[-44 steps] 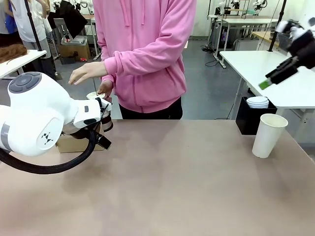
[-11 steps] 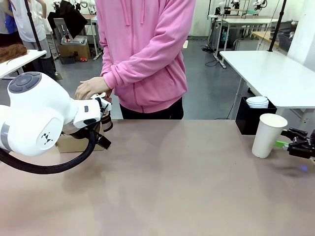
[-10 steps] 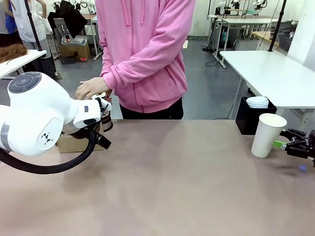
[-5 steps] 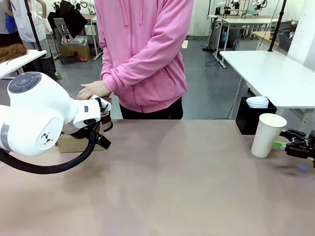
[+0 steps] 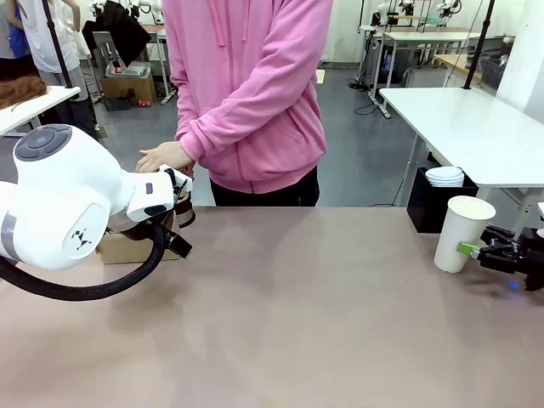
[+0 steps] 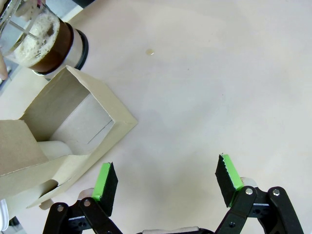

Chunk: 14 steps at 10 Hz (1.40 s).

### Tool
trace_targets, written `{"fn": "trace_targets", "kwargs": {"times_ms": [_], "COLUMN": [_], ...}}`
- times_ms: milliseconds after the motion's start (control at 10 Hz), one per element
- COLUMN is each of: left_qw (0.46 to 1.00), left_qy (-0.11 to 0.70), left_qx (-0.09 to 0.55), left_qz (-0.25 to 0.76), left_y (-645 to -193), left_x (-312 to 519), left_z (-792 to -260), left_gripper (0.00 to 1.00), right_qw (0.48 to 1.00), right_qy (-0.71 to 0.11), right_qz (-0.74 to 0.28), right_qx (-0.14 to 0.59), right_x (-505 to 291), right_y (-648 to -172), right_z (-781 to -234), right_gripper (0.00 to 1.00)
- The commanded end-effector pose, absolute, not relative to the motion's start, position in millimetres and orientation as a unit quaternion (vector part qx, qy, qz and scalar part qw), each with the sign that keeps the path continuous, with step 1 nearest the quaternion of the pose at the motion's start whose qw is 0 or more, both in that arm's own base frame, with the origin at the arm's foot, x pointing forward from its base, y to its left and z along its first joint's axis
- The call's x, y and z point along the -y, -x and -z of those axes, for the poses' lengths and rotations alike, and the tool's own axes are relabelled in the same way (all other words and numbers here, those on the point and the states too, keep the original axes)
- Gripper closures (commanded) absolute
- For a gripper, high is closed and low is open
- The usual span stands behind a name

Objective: Pour a drink into a cup and package it in a carrier.
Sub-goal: Pick up the 600 ml Paper Cup and place it in the middle top area of the table.

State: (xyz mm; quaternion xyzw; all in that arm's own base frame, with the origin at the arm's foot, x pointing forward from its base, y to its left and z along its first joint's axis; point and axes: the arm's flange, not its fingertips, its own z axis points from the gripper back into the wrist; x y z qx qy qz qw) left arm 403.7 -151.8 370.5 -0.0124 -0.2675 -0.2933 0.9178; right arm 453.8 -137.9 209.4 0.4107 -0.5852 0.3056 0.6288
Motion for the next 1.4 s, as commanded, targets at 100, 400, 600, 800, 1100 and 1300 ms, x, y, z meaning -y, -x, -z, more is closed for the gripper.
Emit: {"fn": "trace_targets", "kwargs": {"times_ms": [100,400,600,800,1100,1300], "left_qw": [0.918,0.918,0.918,0.918,0.918,0.918], "left_qy": [0.013,0.013,0.013,0.013,0.013,0.013], "left_qx": [0.268,0.268,0.268,0.268,0.268,0.268], "left_qz": [0.293,0.293,0.293,0.293,0.293,0.293], "left_y": [-403.5,-403.5,-403.5,-403.5,-403.5,-403.5], "left_x": [151.7,151.7,151.7,151.7,151.7,151.7], "left_z": [-370.6,-370.6,-370.6,-370.6,-370.6,-370.6], "left_gripper": [0.00,0.00,0.00,0.00,0.00,0.00], "right_qw": [0.624,0.620,0.617,0.617,0.616,0.616], "right_qy": [-0.409,-0.422,-0.424,-0.438,-0.428,-0.428], "right_qz": [-0.309,-0.311,-0.317,-0.311,-0.325,-0.310], "right_qx": [0.590,0.583,0.582,0.575,0.577,0.585], "right_x": [126.7,111.5,111.2,116.1,111.4,113.7], "right_y": [-467.4,-478.0,-479.7,-477.3,-472.8,-456.3], "right_z": [-210.9,-211.0,-208.1,-207.8,-206.8,-225.0], "right_gripper": [0.00,0.00,0.00,0.20,0.20,0.19]}}
